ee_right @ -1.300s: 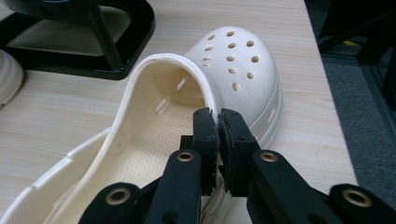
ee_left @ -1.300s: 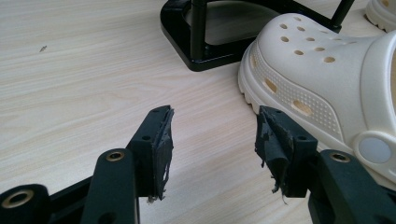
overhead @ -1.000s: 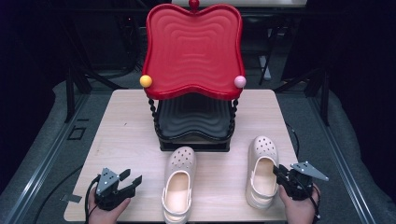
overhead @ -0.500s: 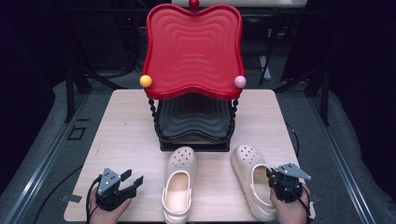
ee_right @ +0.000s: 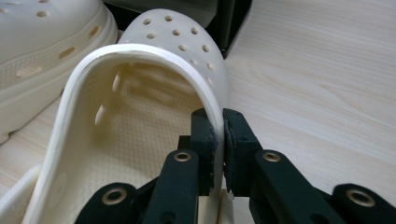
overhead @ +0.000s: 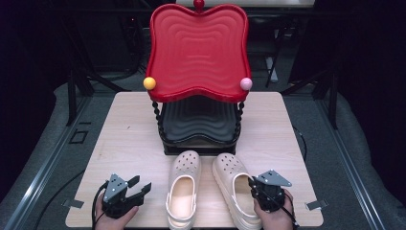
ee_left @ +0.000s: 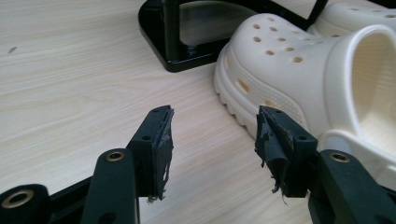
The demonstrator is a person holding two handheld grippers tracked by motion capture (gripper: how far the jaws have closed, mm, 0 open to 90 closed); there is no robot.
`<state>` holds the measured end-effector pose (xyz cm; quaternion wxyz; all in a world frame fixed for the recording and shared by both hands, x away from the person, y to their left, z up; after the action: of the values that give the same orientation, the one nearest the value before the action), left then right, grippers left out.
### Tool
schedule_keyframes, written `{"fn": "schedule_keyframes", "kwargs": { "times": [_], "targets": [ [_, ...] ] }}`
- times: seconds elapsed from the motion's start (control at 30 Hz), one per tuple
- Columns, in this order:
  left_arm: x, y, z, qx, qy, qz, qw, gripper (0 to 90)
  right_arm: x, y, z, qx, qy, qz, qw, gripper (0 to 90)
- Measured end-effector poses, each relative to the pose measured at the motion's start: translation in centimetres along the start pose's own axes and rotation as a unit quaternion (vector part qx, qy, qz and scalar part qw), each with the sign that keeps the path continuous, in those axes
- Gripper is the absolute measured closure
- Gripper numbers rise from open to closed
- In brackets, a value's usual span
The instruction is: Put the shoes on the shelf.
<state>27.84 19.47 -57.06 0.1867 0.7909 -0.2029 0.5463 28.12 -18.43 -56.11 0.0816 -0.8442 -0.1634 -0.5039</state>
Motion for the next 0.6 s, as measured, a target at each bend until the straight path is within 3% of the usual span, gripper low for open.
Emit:
{"fn": "schedule_keyframes", "kwargs": {
  "times": [0.1,0.13,0.27,0.3,0.37,0.4,0.43,0.6],
  "targets": [
    [0.1,0.6,0.1,-0.008,0.002,-0.007,0.9999,46.2,0.3,-0.7,0.7,-0.006,0.010,-0.001,0.9999,83.4],
    [0.2,0.9,0.2,-0.012,0.005,-0.009,0.9999,46.2,0.3,-0.9,0.6,-0.002,-0.001,-0.003,1.0000,83.3],
    [0.4,2.3,0.4,-0.026,0.007,0.002,0.9996,45.9,0.4,-1.8,1.1,0.003,-0.004,-0.002,1.0000,81.5],
    [0.4,2.3,0.4,-0.026,0.007,0.002,0.9996,45.8,0.4,-2.0,1.4,-0.001,0.010,0.003,0.9999,81.2],
    [0.6,2.9,0.5,-0.032,0.005,0.008,0.9994,45.7,0.4,-2.3,1.4,0.007,-0.004,0.008,0.9999,80.5],
    [0.7,3.4,0.7,-0.042,0.007,0.008,0.9991,45.7,0.4,-2.5,1.8,0.006,0.006,0.011,0.9999,80.3],
    [0.7,3.4,0.7,-0.042,0.007,0.008,0.9991,45.7,0.3,-2.7,1.6,0.016,-0.014,0.012,0.9997,80.0],
    [0.9,4.6,1.8,-0.063,0.000,0.001,0.9980,44.7,0.6,-4.2,2.3,0.026,-0.005,0.015,0.9995,79.0]
  ]
}}
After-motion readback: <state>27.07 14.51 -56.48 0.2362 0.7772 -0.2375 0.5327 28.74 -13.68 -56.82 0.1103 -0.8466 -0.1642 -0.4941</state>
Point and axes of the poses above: each handheld gripper's, and its own axes: z roughly forward along the jaws, x roughly out of its top, y roughly to its right, the point moved 6 cm from there along z, roughly forward along the jaws, and after that the axes turned 10 degrees about y, right-handed, at the moved point
